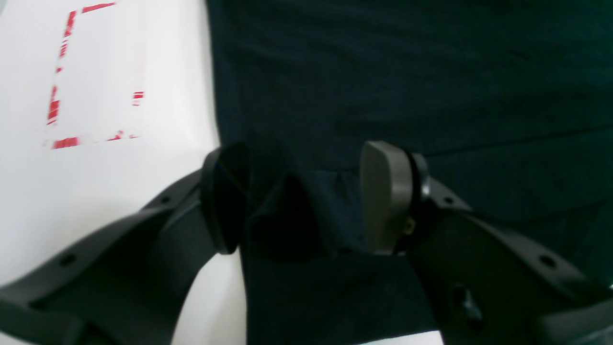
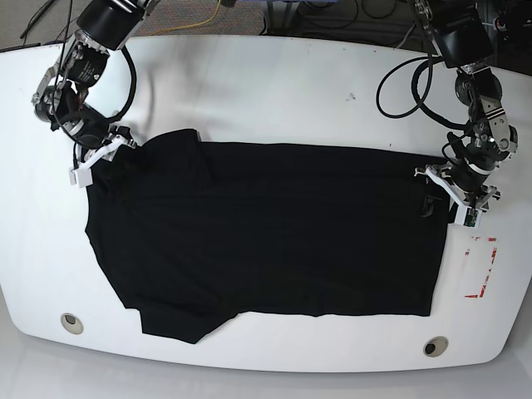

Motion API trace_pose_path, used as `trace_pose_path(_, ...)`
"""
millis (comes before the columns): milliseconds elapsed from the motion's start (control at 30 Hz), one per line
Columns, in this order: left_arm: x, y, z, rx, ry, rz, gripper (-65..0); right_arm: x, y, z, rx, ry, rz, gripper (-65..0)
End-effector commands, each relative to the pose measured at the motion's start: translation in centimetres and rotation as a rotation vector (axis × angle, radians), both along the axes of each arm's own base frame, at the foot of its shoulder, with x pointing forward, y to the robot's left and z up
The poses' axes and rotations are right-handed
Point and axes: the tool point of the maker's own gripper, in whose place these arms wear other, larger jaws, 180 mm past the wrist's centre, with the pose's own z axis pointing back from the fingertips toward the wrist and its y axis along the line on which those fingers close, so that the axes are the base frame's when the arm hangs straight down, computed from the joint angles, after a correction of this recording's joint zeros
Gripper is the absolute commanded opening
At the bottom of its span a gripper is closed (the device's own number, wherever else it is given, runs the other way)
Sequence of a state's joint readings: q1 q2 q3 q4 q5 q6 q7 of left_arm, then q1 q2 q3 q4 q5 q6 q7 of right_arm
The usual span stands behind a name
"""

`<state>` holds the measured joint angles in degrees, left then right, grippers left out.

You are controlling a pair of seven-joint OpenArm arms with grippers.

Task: Layout the t-shirt on the table in an organized manner, then fold the t-shirt properly
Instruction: 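Grasp the shirt edge with the right gripper and drag it along the table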

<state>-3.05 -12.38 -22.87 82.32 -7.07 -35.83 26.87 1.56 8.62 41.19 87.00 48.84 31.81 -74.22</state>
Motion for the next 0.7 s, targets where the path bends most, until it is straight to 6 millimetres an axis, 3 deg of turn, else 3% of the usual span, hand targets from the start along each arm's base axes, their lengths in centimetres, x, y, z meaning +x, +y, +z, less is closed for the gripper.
trace_pose_path(0,0.9,0.7,1.8,0.031,-0.055,0.001,-30.2,2.6,-0.1,2.8,-0.003,-0.099,0.002,-65.0)
trace_pose_path(233,0.9,0.7,1.5,0.052,-0.045,0.0,-30.2,6.1,0.8,4.6,0.034,-0.156,0.02,-65.0)
trace_pose_path(667,0.8,0.8,1.4,0.053,-0.041,0.002,-30.2,10.8,2.6,4.7,0.171,-0.161,0.021,-65.0)
